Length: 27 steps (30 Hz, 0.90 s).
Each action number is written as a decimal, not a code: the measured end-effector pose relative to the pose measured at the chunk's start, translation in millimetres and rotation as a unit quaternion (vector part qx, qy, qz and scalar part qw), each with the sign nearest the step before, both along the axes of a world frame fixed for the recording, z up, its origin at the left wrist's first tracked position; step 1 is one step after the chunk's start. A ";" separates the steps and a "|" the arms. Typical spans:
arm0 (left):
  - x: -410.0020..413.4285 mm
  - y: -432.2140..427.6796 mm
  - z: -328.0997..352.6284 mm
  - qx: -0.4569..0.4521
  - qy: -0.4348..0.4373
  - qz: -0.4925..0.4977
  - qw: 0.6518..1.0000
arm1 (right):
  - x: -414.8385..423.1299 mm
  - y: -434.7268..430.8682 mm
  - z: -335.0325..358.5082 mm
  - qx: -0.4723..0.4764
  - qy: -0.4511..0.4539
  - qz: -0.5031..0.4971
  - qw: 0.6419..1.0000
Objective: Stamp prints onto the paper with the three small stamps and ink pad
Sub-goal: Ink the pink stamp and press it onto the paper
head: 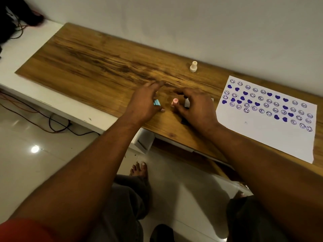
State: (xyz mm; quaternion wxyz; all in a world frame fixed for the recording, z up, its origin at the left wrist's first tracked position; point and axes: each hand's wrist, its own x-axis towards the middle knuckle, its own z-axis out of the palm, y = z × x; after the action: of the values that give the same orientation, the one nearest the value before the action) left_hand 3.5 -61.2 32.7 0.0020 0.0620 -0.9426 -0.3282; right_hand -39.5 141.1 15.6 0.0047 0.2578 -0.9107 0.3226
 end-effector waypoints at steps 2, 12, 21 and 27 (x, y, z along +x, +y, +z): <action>-0.1 5.7 7.9 -0.033 0.026 -0.032 0.999 | -0.9 -2.2 6.6 0.010 0.022 0.013 1.000; 6.1 22.4 34.9 -0.103 0.192 -0.162 0.962 | -4.7 -16.2 32.0 -0.025 -0.008 0.102 0.994; 5.2 10.6 30.3 -0.130 0.242 -0.073 0.959 | -37.1 -6.6 34.8 -0.078 -0.078 0.054 0.992; 5.3 2.5 10.9 -0.142 0.195 -0.016 0.970 | -53.8 -3.8 7.4 -0.033 -0.091 0.016 0.995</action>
State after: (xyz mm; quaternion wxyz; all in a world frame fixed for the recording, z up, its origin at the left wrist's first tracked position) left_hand 8.9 -58.7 43.7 0.1895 -0.0198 -0.9618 -0.1967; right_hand -93.3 137.3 23.0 -0.0752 0.2414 -0.8922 0.3743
